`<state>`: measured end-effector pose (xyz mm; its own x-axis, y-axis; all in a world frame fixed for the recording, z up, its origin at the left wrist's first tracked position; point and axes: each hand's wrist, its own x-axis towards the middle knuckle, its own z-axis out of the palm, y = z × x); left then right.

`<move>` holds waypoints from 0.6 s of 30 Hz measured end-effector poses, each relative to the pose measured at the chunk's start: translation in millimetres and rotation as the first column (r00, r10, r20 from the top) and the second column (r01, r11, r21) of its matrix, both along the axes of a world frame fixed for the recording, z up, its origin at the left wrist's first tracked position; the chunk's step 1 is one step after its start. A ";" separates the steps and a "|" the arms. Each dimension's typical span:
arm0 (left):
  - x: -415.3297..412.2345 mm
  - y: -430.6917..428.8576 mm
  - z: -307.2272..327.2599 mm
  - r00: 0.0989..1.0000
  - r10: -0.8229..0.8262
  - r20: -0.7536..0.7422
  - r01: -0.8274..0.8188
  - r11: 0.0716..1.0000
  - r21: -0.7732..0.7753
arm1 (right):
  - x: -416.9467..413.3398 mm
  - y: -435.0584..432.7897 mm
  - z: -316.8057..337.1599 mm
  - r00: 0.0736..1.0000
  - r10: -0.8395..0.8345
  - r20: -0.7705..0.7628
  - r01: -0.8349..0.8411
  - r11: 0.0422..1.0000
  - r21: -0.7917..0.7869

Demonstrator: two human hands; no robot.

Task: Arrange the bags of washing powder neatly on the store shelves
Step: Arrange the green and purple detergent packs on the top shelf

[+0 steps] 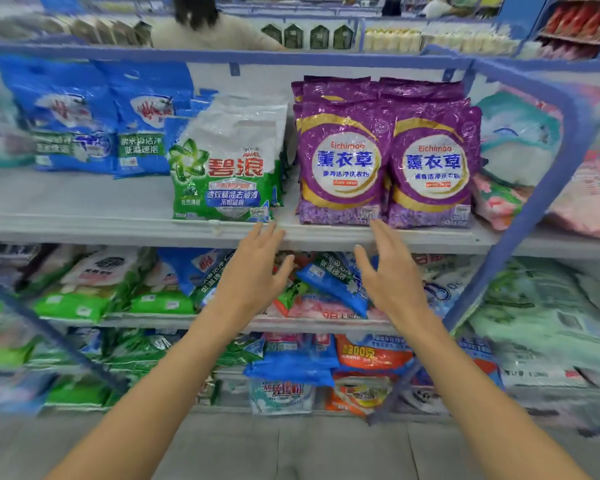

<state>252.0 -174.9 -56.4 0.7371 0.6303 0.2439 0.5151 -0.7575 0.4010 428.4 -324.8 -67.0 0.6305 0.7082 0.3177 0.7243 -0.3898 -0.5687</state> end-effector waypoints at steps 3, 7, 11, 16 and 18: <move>-39.5 -17.0 -17.8 0.998 0.050 -0.031 -0.051 0.999 -0.017 | -28.2 -14.3 -12.8 0.999 0.033 -0.027 -0.034 0.999 -0.037; -91.0 -25.4 -38.8 0.990 0.125 -0.068 -0.128 0.991 -0.044 | -62.8 -22.2 -32.4 0.995 0.093 -0.040 -0.098 0.986 -0.132; -142.0 -26.3 -53.2 0.972 0.222 -0.077 -0.228 0.970 -0.083 | -97.2 -14.4 -48.2 0.987 0.149 -0.052 -0.156 0.970 -0.188; -212.7 -8.0 -60.5 0.935 0.335 -0.117 -0.346 0.935 -0.084 | -152.3 30.0 -57.8 0.968 0.241 -0.068 -0.251 0.941 -0.227; -247.2 6.0 -60.1 0.918 0.380 -0.113 -0.390 0.917 -0.083 | -182.5 56.1 -57.3 0.958 0.279 -0.072 -0.288 0.934 -0.209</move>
<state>4.8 -169.0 -116.4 0.4483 0.8876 0.1061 0.7970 -0.4506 0.4022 245.9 -268.8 -124.3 0.4025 0.9080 0.1161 0.8008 -0.2878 -0.5252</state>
